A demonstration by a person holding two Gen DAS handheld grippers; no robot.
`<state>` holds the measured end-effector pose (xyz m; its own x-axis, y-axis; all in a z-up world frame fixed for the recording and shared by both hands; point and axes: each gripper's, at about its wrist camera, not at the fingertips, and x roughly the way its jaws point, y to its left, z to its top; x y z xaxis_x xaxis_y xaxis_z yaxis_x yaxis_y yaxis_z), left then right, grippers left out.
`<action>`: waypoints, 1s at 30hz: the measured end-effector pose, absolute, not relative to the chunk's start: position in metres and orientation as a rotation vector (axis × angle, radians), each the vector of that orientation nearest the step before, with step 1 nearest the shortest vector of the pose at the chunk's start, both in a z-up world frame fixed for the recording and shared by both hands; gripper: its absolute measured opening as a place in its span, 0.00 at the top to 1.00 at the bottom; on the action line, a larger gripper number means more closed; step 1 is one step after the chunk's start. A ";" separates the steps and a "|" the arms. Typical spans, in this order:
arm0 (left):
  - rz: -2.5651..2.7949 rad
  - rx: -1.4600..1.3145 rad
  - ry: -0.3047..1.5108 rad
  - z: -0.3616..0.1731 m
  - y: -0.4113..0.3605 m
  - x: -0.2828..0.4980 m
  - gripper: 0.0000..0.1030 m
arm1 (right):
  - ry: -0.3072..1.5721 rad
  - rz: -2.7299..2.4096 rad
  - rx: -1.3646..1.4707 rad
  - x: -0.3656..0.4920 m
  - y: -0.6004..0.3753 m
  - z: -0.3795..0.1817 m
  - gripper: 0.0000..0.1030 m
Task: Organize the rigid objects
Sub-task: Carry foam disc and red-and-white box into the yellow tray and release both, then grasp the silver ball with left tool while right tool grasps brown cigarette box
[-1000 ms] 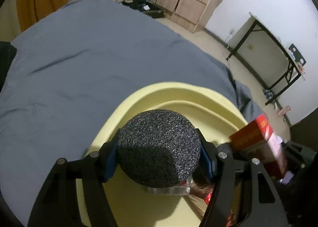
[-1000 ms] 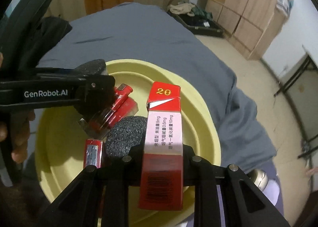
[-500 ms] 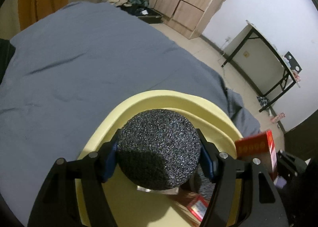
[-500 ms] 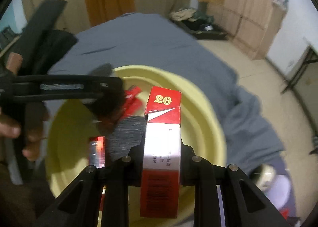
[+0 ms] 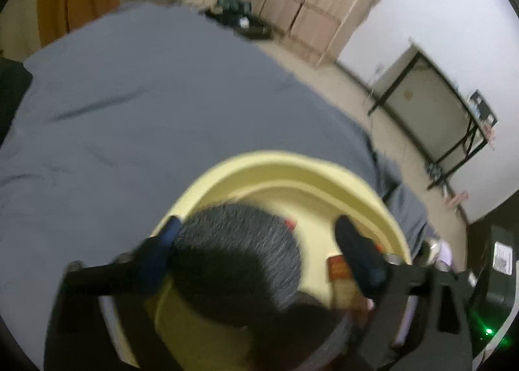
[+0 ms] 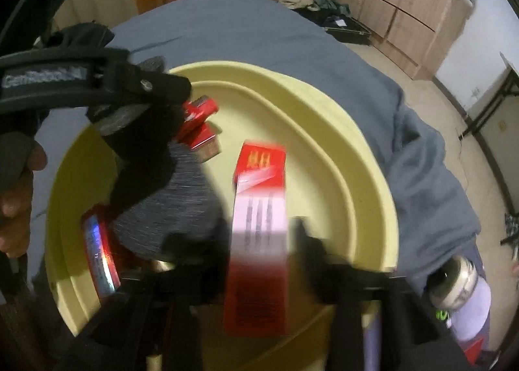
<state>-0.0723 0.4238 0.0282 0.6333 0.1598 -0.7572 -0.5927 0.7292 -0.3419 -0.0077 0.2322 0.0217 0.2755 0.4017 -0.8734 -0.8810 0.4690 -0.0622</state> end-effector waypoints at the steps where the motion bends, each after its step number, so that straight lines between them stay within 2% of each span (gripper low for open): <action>1: 0.457 -0.600 0.745 0.035 0.419 -0.074 0.02 | 0.926 0.950 -0.610 -0.007 0.230 0.025 0.13; 2: 0.430 -0.564 0.704 0.047 0.410 -0.075 0.01 | 0.922 0.965 -0.590 -0.010 0.226 0.034 0.00; 6: 0.315 -0.527 0.648 0.075 0.377 -0.067 0.00 | 0.837 0.951 -0.533 -0.020 0.192 0.080 0.01; 9: 0.226 -0.480 0.674 0.083 0.345 -0.050 0.00 | 0.745 0.857 -0.457 -0.022 0.135 0.120 0.01; 13: 0.081 -0.454 0.708 0.085 0.308 -0.029 0.00 | 0.683 0.664 -0.425 -0.012 0.049 0.144 0.01; 19: 0.021 -0.639 0.628 0.102 0.302 -0.029 0.00 | 0.733 0.466 -0.289 -0.008 -0.068 0.135 0.00; 22: -0.006 -0.545 0.574 0.118 0.261 -0.029 0.00 | 0.734 0.437 -0.238 -0.007 -0.105 0.116 0.00; 25: -0.103 -0.410 0.677 0.111 0.217 -0.010 0.00 | 0.672 0.400 -0.201 -0.007 -0.121 0.105 0.00; 28: -0.110 -0.386 0.743 0.094 0.201 0.013 0.00 | 0.558 0.490 -0.126 -0.005 -0.129 0.091 0.01; 30: -0.026 -0.425 0.772 0.081 0.204 0.026 0.00 | 0.614 0.477 -0.129 0.011 -0.133 0.076 0.00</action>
<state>0.0260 0.2043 0.0805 0.7205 -0.1766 -0.6706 -0.1306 0.9152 -0.3813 0.0106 -0.1325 0.0755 0.7133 0.3914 -0.5814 -0.4669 0.8840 0.0224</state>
